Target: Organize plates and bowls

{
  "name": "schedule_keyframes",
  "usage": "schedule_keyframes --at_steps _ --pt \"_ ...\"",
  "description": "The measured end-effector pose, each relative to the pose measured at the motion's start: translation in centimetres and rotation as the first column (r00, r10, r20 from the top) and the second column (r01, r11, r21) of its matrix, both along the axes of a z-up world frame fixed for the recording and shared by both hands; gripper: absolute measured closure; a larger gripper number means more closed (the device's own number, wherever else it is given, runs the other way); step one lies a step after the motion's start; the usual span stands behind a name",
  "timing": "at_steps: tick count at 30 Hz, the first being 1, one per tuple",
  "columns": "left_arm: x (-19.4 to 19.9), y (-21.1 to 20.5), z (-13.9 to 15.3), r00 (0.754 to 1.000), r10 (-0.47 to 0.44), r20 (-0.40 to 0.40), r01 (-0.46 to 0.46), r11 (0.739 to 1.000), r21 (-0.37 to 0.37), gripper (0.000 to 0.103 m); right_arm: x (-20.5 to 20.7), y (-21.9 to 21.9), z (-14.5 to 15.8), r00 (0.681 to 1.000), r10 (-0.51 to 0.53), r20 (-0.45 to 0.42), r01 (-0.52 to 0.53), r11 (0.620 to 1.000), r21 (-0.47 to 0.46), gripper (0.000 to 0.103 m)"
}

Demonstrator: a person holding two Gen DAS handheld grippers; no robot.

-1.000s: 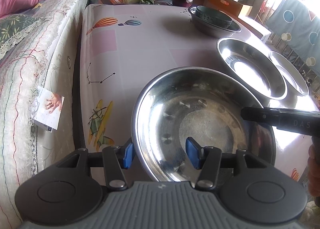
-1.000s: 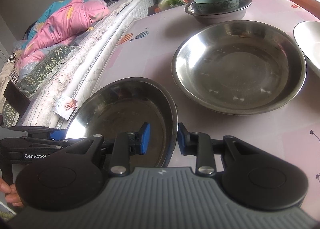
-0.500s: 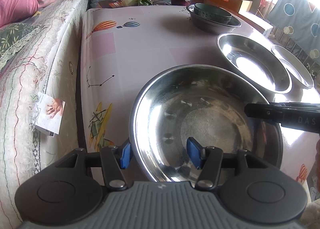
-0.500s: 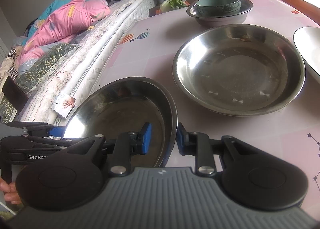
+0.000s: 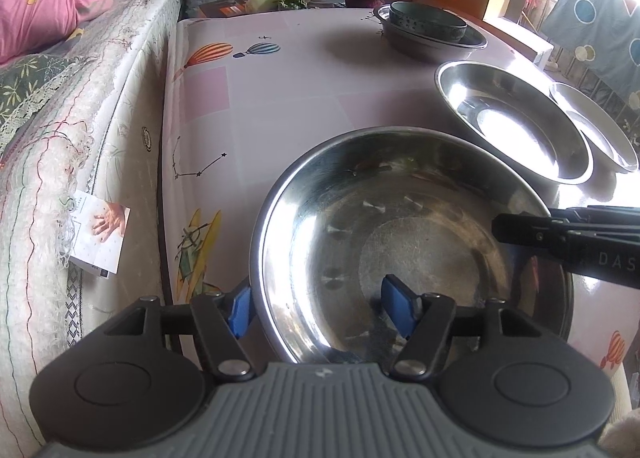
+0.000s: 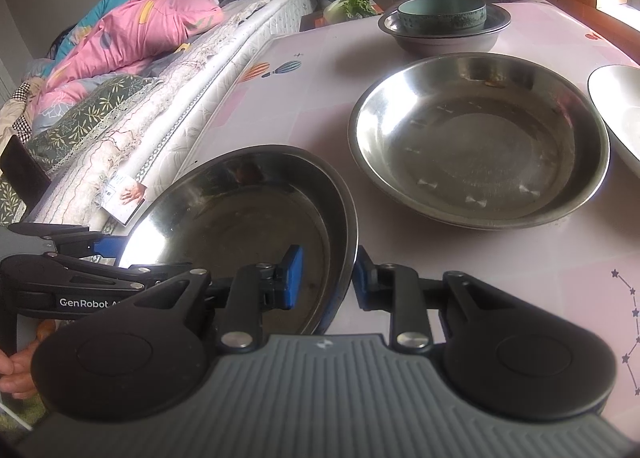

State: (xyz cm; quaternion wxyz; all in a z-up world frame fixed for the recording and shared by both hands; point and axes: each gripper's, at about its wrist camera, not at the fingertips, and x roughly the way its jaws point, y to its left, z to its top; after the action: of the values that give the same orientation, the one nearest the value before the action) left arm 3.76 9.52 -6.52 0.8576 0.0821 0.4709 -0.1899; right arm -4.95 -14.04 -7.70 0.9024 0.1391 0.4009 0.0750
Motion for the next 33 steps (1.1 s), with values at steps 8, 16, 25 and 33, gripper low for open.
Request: schedule_keyframes --at_steps 8,16,25,33 --pt "-0.05 -0.2 0.3 1.0 0.013 0.0 -0.013 1.0 0.012 0.038 -0.05 0.03 0.16 1.0 0.0 0.01 0.0 1.0 -0.017 0.077" --pt "-0.34 -0.17 0.52 1.0 0.015 0.005 -0.016 1.0 0.018 0.038 0.01 0.24 0.09 1.0 0.003 0.011 -0.003 1.0 -0.03 0.077" --pt "-0.55 -0.13 0.71 1.0 0.015 0.015 -0.016 1.0 0.024 0.038 0.17 0.55 0.14 1.0 0.009 0.012 -0.008 0.999 -0.044 0.077" --pt "-0.6 -0.16 0.89 1.0 0.014 0.021 -0.014 1.0 0.024 0.038 0.14 0.69 0.23 1.0 0.008 0.015 -0.007 0.999 -0.047 0.077"
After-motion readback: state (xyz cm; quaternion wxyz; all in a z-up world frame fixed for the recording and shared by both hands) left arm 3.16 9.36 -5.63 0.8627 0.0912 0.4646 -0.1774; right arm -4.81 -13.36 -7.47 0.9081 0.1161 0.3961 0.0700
